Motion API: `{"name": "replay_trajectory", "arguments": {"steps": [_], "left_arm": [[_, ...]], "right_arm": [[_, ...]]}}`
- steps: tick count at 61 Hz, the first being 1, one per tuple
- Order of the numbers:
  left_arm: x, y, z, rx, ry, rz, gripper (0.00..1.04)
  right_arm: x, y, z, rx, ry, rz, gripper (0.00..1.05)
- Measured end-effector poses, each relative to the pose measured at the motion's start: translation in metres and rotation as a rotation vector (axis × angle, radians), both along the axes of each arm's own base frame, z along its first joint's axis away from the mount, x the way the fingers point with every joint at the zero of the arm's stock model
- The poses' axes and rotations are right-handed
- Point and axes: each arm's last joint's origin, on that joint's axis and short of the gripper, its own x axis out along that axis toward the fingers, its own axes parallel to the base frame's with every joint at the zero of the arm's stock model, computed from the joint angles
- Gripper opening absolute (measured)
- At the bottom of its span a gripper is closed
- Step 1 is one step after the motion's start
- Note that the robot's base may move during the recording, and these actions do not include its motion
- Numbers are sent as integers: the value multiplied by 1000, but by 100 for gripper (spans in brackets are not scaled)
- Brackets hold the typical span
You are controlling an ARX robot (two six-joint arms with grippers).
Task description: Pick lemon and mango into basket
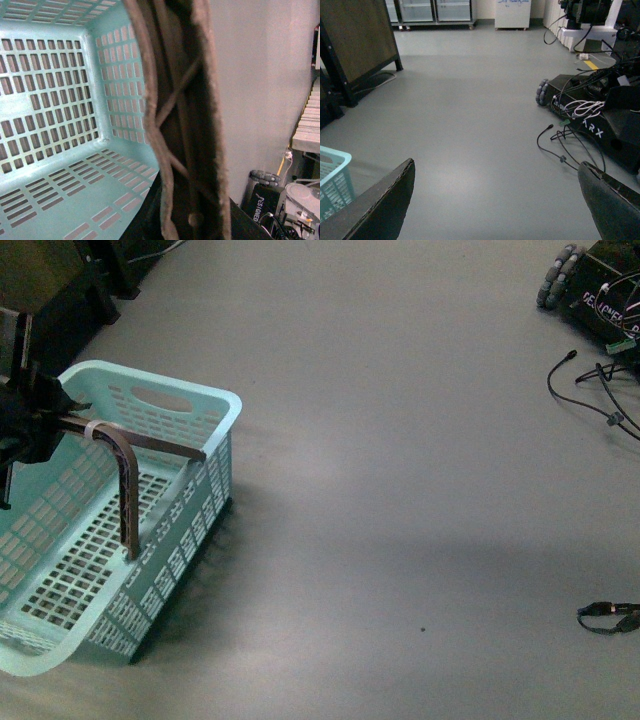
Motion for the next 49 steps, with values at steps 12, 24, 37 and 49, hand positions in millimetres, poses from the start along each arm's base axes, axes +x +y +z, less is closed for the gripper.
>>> {"name": "replay_trajectory", "arguments": {"steps": [12,24,37,49], "left_arm": [[-21,4,34,-35,-37,34,7],[-56,12,91,-72,-137,78,7],[-116,15,155,-126,-211,146,7],[-170,15,212,-140,-295,177,7]], "right_arm": [[0,0,0,0,0,0,96],[0,0,0,0,0,0,96],[0,0,0,0,0,0,96],[0,0,0,0,0,0,96]]}}
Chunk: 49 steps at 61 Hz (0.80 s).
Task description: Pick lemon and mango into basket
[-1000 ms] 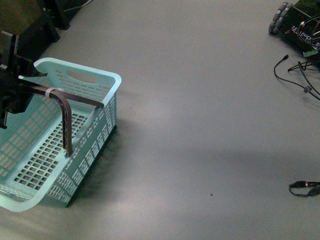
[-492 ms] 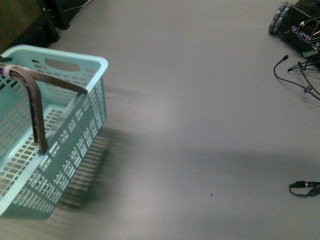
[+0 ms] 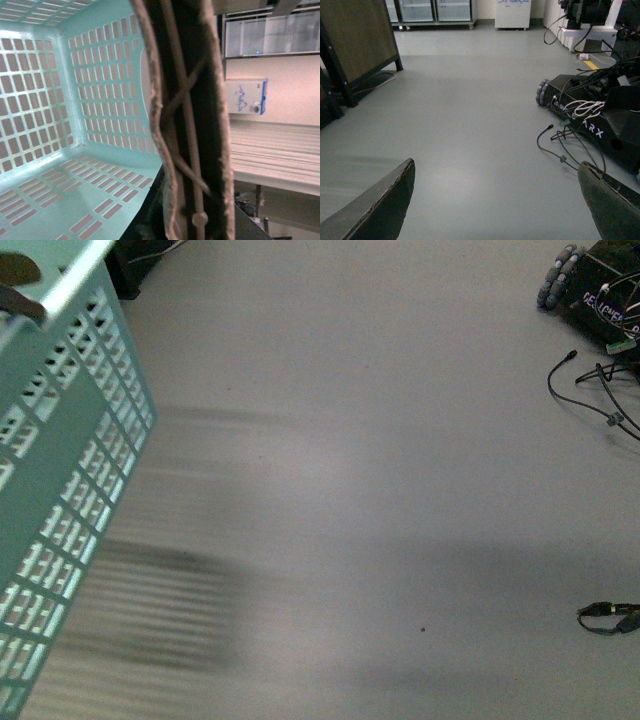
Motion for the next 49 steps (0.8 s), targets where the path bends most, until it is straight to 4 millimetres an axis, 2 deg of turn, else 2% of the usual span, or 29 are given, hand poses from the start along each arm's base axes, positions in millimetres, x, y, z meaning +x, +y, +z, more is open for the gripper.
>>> {"name": "replay_trajectory", "arguments": {"steps": [10,17,49], "left_arm": [[-36,-1,45,1,-105,8,7],[-48,0,62,16,-150,14,7],[-52,2,62,43,-126,35,7]], "right_arm": [[0,0,0,0,0,0,96],[0,0,0,0,0,0,96],[0,0,0,0,0,0,96]]}}
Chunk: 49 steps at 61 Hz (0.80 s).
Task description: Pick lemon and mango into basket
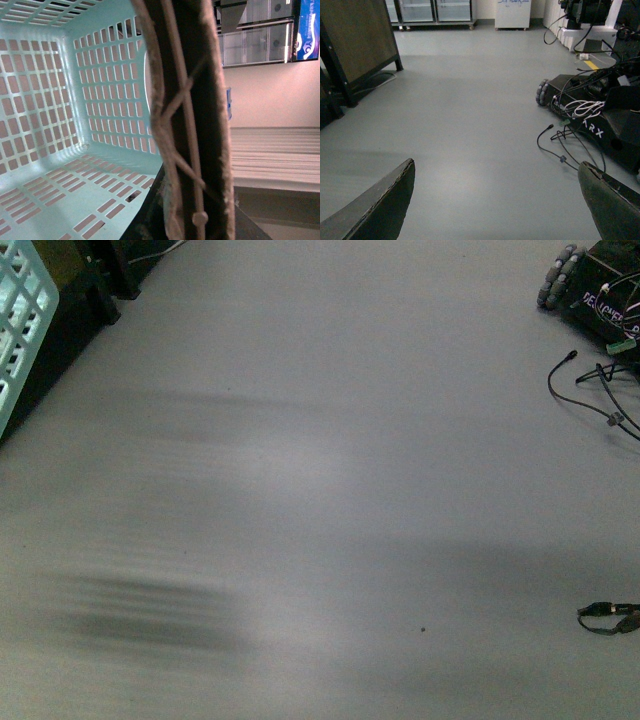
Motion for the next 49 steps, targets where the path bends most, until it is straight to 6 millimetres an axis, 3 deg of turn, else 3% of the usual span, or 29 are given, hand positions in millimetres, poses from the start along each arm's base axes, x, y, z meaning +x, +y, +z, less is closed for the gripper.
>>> {"name": "replay_trajectory", "arguments": {"steps": [49], "left_arm": [[0,0,0,3,5,0,6]], "right_arm": [[0,0,0,0,0,0,96]]}}
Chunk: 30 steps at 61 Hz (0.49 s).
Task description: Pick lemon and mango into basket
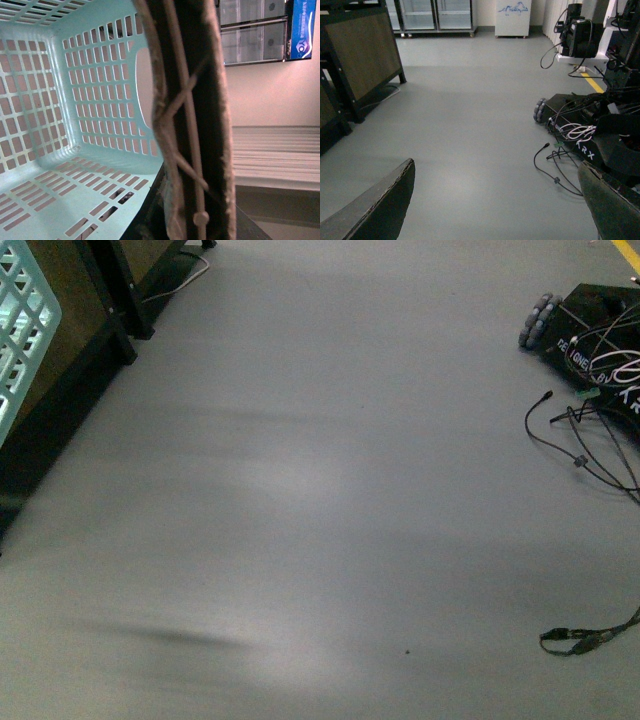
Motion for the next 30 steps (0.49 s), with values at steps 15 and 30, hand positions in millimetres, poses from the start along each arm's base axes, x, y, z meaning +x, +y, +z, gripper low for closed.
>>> {"name": "replay_trajectory", "arguments": {"steps": [15,30], "left_arm": [[0,0,0,-1,-1,-2,6],[0,0,0,-1,-1,0,6]], "right_arm": [[0,0,0,0,0,0,96],[0,0,0,0,0,0,96]]}}
